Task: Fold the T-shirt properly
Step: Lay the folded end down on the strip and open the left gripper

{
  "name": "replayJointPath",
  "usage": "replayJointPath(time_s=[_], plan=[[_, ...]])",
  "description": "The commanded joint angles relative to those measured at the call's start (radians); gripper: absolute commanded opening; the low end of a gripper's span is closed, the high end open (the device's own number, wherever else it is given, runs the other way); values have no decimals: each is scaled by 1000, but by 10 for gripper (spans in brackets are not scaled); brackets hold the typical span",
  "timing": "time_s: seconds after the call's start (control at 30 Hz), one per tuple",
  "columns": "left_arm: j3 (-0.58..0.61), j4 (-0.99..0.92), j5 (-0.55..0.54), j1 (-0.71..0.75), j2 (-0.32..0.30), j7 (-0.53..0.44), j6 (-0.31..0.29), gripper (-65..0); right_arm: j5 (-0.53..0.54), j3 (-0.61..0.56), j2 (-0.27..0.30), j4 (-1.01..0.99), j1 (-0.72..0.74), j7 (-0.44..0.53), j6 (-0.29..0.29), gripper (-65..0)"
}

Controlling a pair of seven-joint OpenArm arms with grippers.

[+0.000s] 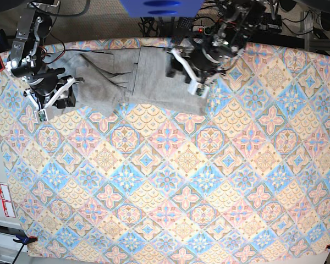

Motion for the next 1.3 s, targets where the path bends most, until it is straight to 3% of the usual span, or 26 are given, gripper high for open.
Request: replayJointPath(time_s=[0.0, 0.2, 0.73, 0.97, 1.17, 1.27], plan=[[-20, 36, -5, 9, -15, -16, -6, -300, 13, 5, 15, 20, 2, 17, 5, -469], [-140, 29, -5, 26, -44, -14, -9, -300, 13, 3, 15, 20, 3, 17, 5, -469], [-140, -83, -5, 43, -47, -16, -9, -300, 13, 3, 15, 20, 3, 17, 5, -469], [-131, -164, -6, 37, 13, -17, -12, -300, 13, 3, 15, 20, 2, 16, 5, -469], [-76, -164, -6, 31, 23, -20, -12, -301, 13, 3, 15, 20, 2, 16, 5, -469], [-57, -164, -6, 15, 23, -20, -12, -363, 13, 3, 15, 20, 2, 16, 5, -469]])
